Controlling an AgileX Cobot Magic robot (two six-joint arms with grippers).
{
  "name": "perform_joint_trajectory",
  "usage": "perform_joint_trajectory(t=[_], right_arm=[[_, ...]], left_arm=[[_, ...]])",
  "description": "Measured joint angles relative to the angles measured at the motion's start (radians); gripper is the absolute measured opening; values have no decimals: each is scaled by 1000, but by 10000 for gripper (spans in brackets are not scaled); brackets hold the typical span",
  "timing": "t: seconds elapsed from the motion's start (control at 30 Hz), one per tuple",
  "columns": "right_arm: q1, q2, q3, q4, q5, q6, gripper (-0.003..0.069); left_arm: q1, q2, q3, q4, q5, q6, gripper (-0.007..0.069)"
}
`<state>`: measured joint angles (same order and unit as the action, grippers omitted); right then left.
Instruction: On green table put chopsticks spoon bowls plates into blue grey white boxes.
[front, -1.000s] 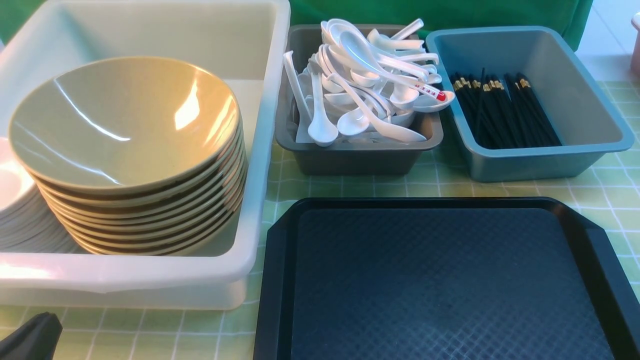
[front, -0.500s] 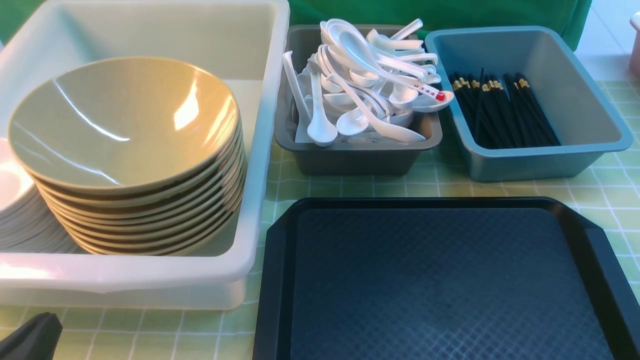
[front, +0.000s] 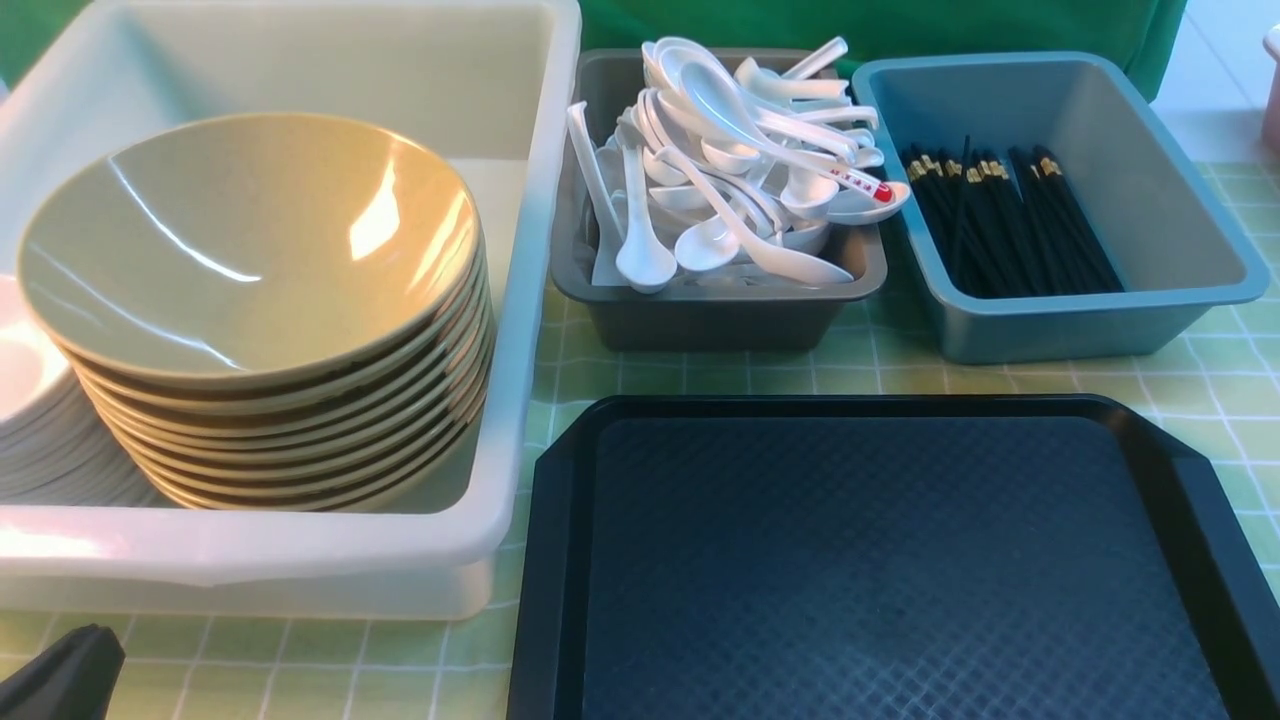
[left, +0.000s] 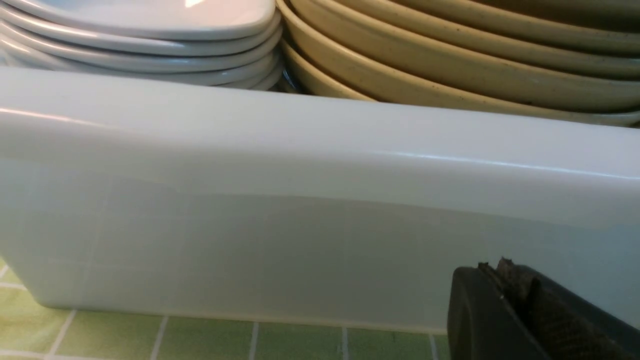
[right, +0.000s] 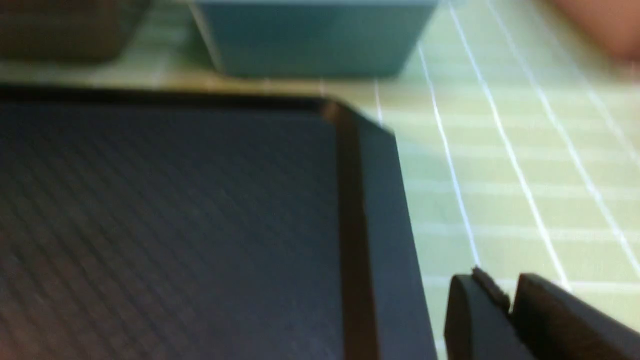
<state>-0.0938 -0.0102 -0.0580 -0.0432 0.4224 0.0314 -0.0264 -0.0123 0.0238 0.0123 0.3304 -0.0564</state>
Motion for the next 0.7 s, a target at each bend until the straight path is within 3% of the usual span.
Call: perform_joint_trajectory(t=[0.3, 0.7], right_arm=[[-3, 0, 59, -16, -121, -3, 134], [24, 0, 62, -16, -134, -3, 141]], left_arm=[[0, 0, 0, 0, 0, 0, -1], [0, 0, 1, 0, 0, 0, -1]])
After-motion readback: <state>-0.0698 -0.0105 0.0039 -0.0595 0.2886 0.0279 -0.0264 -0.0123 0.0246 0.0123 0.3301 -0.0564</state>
